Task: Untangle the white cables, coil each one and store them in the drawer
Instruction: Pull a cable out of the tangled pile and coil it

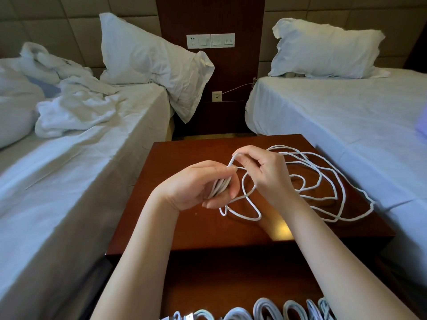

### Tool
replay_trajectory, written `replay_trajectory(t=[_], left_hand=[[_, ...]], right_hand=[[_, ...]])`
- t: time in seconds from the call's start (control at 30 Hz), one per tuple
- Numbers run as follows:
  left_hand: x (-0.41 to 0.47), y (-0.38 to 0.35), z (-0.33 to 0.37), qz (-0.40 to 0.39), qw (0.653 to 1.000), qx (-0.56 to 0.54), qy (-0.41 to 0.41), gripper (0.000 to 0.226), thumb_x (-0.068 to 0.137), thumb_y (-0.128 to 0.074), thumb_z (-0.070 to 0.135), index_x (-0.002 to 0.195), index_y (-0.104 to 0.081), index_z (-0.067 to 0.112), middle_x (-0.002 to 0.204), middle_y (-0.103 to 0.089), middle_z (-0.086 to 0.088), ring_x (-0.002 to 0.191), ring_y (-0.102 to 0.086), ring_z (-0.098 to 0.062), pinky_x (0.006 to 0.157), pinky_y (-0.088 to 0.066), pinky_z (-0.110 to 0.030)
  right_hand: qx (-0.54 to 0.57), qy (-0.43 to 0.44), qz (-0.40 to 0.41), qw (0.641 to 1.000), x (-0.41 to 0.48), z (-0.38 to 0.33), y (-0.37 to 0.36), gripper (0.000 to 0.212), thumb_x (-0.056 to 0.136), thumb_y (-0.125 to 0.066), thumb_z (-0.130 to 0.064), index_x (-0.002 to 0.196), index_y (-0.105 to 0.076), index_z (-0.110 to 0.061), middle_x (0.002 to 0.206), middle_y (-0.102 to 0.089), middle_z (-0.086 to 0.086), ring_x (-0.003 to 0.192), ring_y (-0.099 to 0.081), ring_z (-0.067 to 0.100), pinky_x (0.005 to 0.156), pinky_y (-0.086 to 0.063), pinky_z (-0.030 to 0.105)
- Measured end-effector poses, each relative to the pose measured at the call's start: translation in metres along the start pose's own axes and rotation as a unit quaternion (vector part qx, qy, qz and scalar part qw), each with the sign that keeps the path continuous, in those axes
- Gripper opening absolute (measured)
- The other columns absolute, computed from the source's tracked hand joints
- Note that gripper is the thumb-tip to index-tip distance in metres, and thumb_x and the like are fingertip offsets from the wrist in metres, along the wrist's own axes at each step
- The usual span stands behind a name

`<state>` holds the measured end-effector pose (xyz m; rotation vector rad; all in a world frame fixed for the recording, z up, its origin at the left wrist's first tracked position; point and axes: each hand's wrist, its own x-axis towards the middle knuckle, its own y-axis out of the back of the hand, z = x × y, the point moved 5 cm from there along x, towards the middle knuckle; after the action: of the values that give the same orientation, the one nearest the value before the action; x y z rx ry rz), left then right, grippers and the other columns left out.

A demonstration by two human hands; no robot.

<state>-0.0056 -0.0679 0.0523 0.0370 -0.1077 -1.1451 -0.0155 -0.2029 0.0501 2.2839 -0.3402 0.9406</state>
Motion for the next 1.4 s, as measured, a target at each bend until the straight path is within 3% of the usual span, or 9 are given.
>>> replay_trajectory(t=[0.13, 0.27, 0.4, 0.63, 0.83, 0.97, 1.17, 1.3, 1.4], left_hand=[[0.007, -0.009, 0.009, -0.018, 0.993, -0.097, -0.067, 0.043, 0.097, -0.032, 0.023, 0.071, -0.062, 0.008, 0.041, -0.044, 0.001, 0.036, -0.034, -0.010, 0.043, -0.034, -0.019], [0.016, -0.003, 0.015, 0.082, 0.970, -0.188, -0.131, 0.044, 0.096, -0.031, 0.025, 0.068, -0.060, 0.006, 0.042, -0.045, -0.001, 0.037, -0.037, -0.009, 0.044, -0.037, -0.019], [0.015, 0.006, 0.013, 0.200, 0.946, -0.214, -0.138, 0.042, 0.102, -0.029, 0.027, 0.075, -0.053, 0.006, 0.047, -0.046, -0.003, 0.041, -0.040, -0.011, 0.043, -0.034, -0.020], [0.005, 0.027, 0.007, 0.351, 0.912, -0.129, -0.169, 0.035, 0.105, -0.026, 0.019, 0.085, -0.051, 0.005, 0.067, -0.066, -0.009, 0.061, -0.060, -0.017, 0.060, -0.050, -0.024], [-0.006, 0.054, 0.003, 0.478, 0.850, -0.108, -0.195, 0.035, 0.105, -0.030, 0.015, 0.083, -0.055, 0.005, 0.079, -0.071, -0.013, 0.069, -0.069, -0.020, 0.066, -0.056, -0.027], [-0.013, 0.061, -0.005, 0.548, 0.821, 0.001, -0.161, 0.032, 0.105, -0.032, 0.015, 0.083, -0.055, 0.007, 0.082, -0.070, -0.012, 0.072, -0.071, -0.020, 0.069, -0.057, -0.028], [-0.022, 0.072, -0.014, 0.609, 0.765, 0.185, -0.102, 0.038, 0.104, -0.034, 0.018, 0.072, -0.054, 0.018, 0.075, -0.069, -0.009, 0.066, -0.069, -0.020, 0.066, -0.057, -0.032], [-0.017, 0.066, -0.018, 0.562, 0.740, 0.368, -0.032, 0.040, 0.102, -0.040, 0.024, 0.069, -0.058, 0.011, 0.068, -0.064, -0.004, 0.060, -0.061, -0.013, 0.055, -0.045, -0.011], [-0.008, 0.061, -0.027, 0.487, 0.772, 0.403, 0.065, 0.043, 0.102, -0.039, 0.027, 0.065, -0.054, 0.012, 0.060, -0.059, -0.002, 0.053, -0.056, -0.012, 0.050, -0.041, -0.011]], right_hand=[[-0.078, -0.005, -0.015, 0.997, -0.002, -0.008, -0.015, 0.033, 0.095, -0.037, -0.035, 0.082, -0.059, -0.015, 0.058, -0.049, -0.008, 0.051, -0.044, 0.013, 0.048, -0.041, 0.032], [-0.116, -0.044, -0.144, 0.982, -0.007, -0.008, -0.035, 0.015, 0.094, -0.048, -0.003, 0.091, -0.062, -0.001, 0.069, -0.058, 0.004, 0.054, -0.049, 0.015, 0.057, -0.037, 0.025], [-0.112, -0.052, -0.239, 0.963, -0.013, -0.015, -0.048, 0.014, 0.099, -0.047, -0.019, 0.086, -0.043, -0.018, 0.062, -0.044, -0.010, 0.058, -0.045, 0.012, 0.053, -0.032, 0.027], [-0.105, -0.078, -0.317, 0.939, -0.016, -0.013, -0.052, 0.018, 0.100, -0.048, -0.029, 0.083, -0.048, -0.022, 0.076, -0.059, -0.001, 0.074, -0.057, 0.019, 0.070, -0.047, 0.039], [-0.134, -0.104, -0.295, 0.940, -0.008, -0.006, -0.036, 0.030, 0.098, -0.049, -0.029, 0.069, -0.043, -0.032, 0.068, -0.055, -0.006, 0.066, -0.054, 0.015, 0.058, -0.034, 0.031], [-0.180, -0.086, -0.283, 0.938, -0.008, -0.012, -0.036, 0.031, 0.098, -0.049, -0.029, 0.068, -0.040, -0.032, 0.064, -0.050, -0.009, 0.059, -0.047, 0.007, 0.053, -0.030, 0.027], [-0.213, -0.011, -0.206, 0.955, -0.004, -0.013, -0.034, 0.022, 0.096, -0.052, -0.024, 0.075, -0.045, -0.021, 0.078, -0.047, -0.007, 0.078, -0.043, 0.014, 0.060, -0.031, 0.026], [-0.234, 0.050, -0.111, 0.965, -0.002, -0.012, -0.034, 0.020, 0.092, -0.052, -0.023, 0.079, -0.061, -0.011, 0.082, -0.056, -0.001, 0.076, -0.044, 0.016, 0.060, -0.036, 0.031], [-0.273, 0.074, -0.054, 0.958, 0.000, -0.012, -0.028, 0.028, 0.093, -0.046, -0.028, 0.081, -0.065, -0.011, 0.083, -0.058, 0.002, 0.076, -0.049, 0.020, 0.060, -0.042, 0.035]])
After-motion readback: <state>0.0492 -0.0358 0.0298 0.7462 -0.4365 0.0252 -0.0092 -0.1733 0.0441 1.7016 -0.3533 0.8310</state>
